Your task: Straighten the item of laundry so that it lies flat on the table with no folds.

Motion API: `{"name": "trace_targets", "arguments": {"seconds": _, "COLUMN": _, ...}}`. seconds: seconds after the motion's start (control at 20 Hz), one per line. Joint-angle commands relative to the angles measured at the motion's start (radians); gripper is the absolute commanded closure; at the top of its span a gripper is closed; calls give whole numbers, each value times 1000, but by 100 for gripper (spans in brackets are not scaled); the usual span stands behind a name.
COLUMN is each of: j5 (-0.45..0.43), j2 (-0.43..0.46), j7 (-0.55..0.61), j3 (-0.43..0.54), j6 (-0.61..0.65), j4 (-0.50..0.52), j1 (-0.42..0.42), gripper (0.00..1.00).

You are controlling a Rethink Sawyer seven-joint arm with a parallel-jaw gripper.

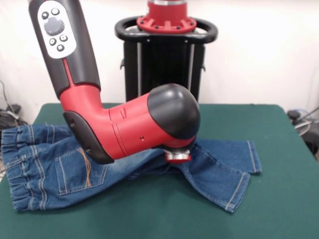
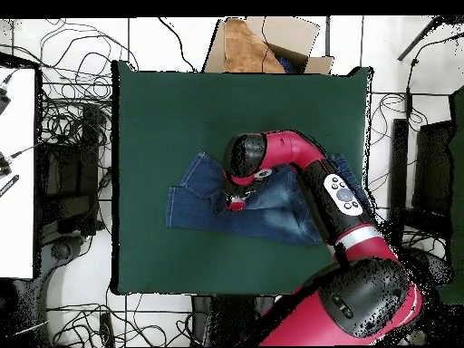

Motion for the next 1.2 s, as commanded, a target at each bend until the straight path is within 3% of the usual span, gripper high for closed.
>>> {"name": "trace_targets", "arguments": {"seconds": 0.05, "j5": -47, "j2": 24, "j7": -239, "j3": -63, "j6": 32, "j4": -130, "j1": 30, "gripper": 100}}
{"name": "trace_targets", "arguments": {"seconds": 0.4, "j5": -44, "j2": -8, "j7": -249, "j3": -54, "j6": 53, "j4": -134, "j1": 32, "gripper": 100}}
{"name": "trace_targets", "arguments": {"seconds": 1.2, "j5": -51, "j2": 24, "j7": -278, "j3": -68, "j6": 100, "j4": -245, "j1": 63, "gripper": 100}}
